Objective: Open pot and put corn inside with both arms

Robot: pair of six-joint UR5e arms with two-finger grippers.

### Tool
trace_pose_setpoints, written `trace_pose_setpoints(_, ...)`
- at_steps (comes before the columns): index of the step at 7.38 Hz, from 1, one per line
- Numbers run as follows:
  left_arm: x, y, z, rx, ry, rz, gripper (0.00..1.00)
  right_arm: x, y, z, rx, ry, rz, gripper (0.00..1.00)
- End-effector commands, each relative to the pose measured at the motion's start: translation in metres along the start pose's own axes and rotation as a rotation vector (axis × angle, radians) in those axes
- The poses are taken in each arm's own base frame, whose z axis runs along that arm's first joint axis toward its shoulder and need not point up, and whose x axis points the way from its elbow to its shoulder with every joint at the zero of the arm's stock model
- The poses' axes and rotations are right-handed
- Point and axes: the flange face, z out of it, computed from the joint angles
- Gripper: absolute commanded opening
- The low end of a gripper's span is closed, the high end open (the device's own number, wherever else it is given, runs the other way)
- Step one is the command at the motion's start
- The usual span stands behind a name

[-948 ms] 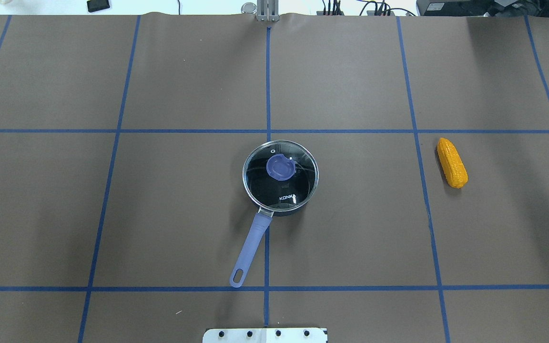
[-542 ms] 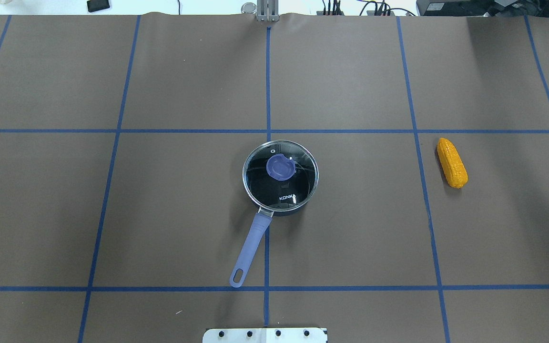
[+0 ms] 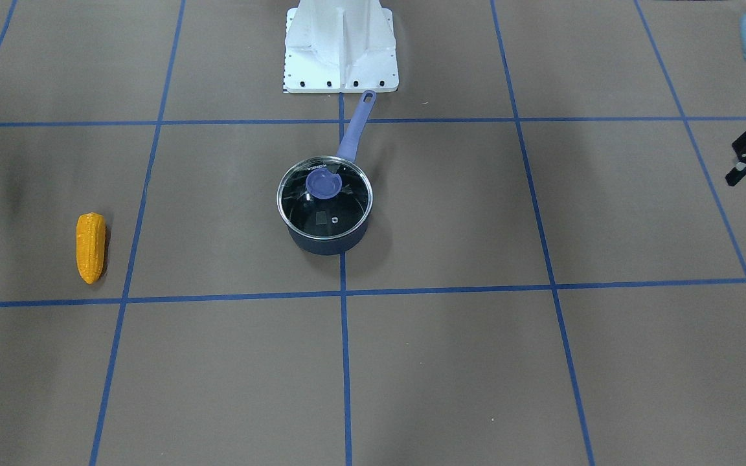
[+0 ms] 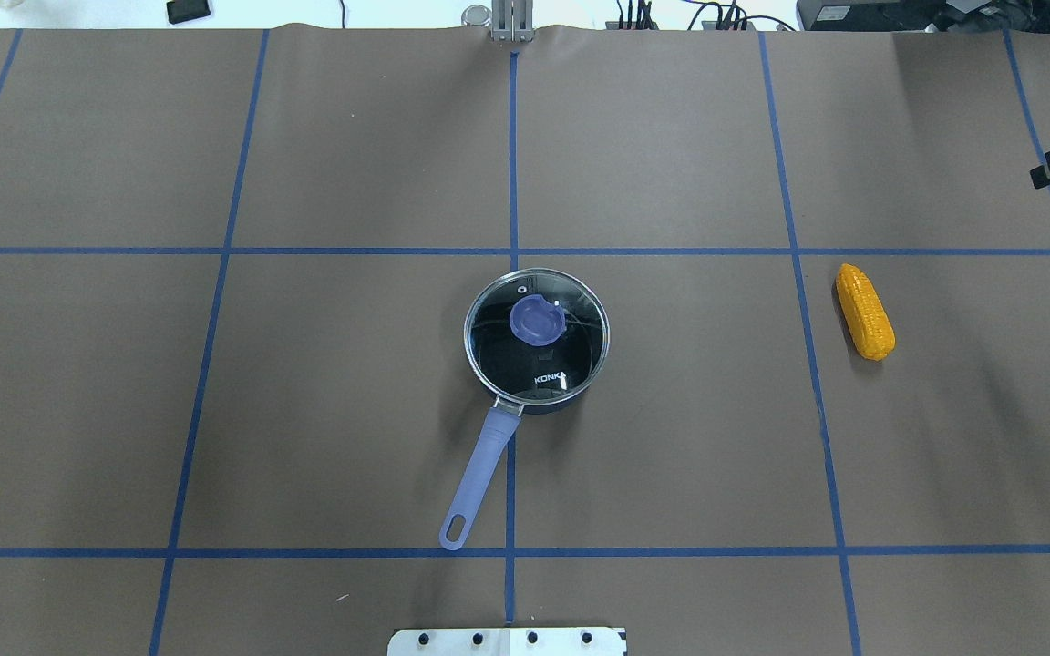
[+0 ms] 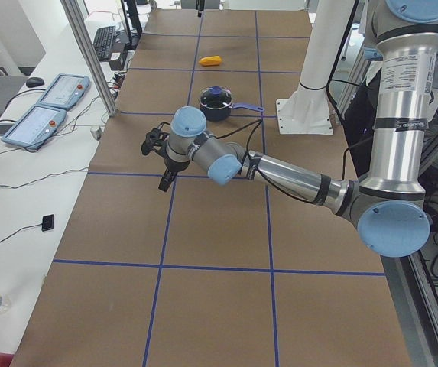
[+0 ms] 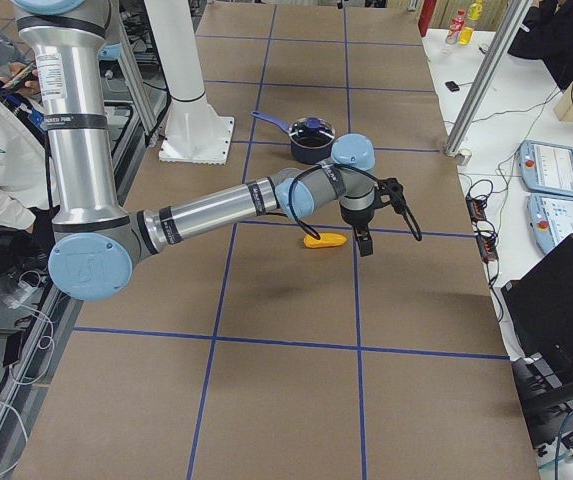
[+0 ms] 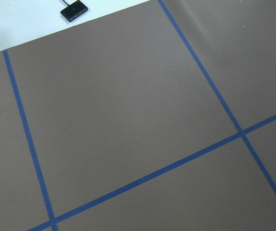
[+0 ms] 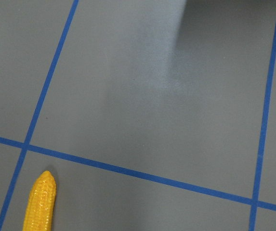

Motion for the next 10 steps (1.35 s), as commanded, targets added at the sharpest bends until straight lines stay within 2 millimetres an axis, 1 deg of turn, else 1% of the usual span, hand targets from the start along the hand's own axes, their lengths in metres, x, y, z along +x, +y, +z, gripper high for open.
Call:
trace_pose_setpoints(1, 0.096, -0.017, 0.047, -0.003, 0.01, -0.045, 0.99, -0.021, -0.002, 0.004, 0.009, -0.005, 0.014, 1.0)
trace_pose_setpoints(2, 0.145, -0.029, 0.066, -0.012, 0.008, -0.049, 0.99, -0.023, -0.001, 0.006, 0.008, -0.007, 0.009, 1.0)
trace_pose_setpoints(3, 0.198, -0.049, 0.077, -0.049, -0.025, -0.046, 0.99, -0.024, -0.002, 0.006, 0.013, -0.009, 0.004, 1.0)
trace_pose_setpoints(4, 0.267, -0.063, 0.088, -0.108, -0.025, -0.011, 0.99, -0.023, -0.001, 0.006, 0.016, -0.008, 0.002, 1.0)
trace_pose_setpoints(5, 0.324, -0.059, 0.099, -0.134, -0.033, 0.031, 0.99, -0.023, -0.002, 0.008, 0.014, -0.007, 0.002, 1.0)
trace_pose_setpoints(6, 0.357, -0.05, 0.112, -0.127, -0.036, 0.074, 0.99, -0.023, -0.002, 0.009, 0.015, -0.001, 0.0, 1.0)
trace_pose_setpoints(7, 0.397, -0.06, 0.111, -0.123, 0.002, 0.099, 0.99, -0.025, -0.002, 0.01, 0.014, 0.0, -0.002, 1.0)
trace_pose_setpoints(8, 0.432, -0.055, 0.114, -0.135, 0.035, 0.062, 0.99, -0.025, -0.001, 0.011, 0.013, -0.001, -0.003, 1.0)
trace_pose_setpoints(9, 0.479, -0.065, 0.114, -0.14, 0.068, 0.019, 0.99, -0.026, -0.001, 0.012, 0.011, 0.0, -0.003, 1.0)
trace_pose_setpoints(10, 0.516, -0.068, 0.121, -0.16, 0.077, -0.072, 0.99, -0.025, -0.001, 0.012, 0.011, 0.0, -0.003, 1.0)
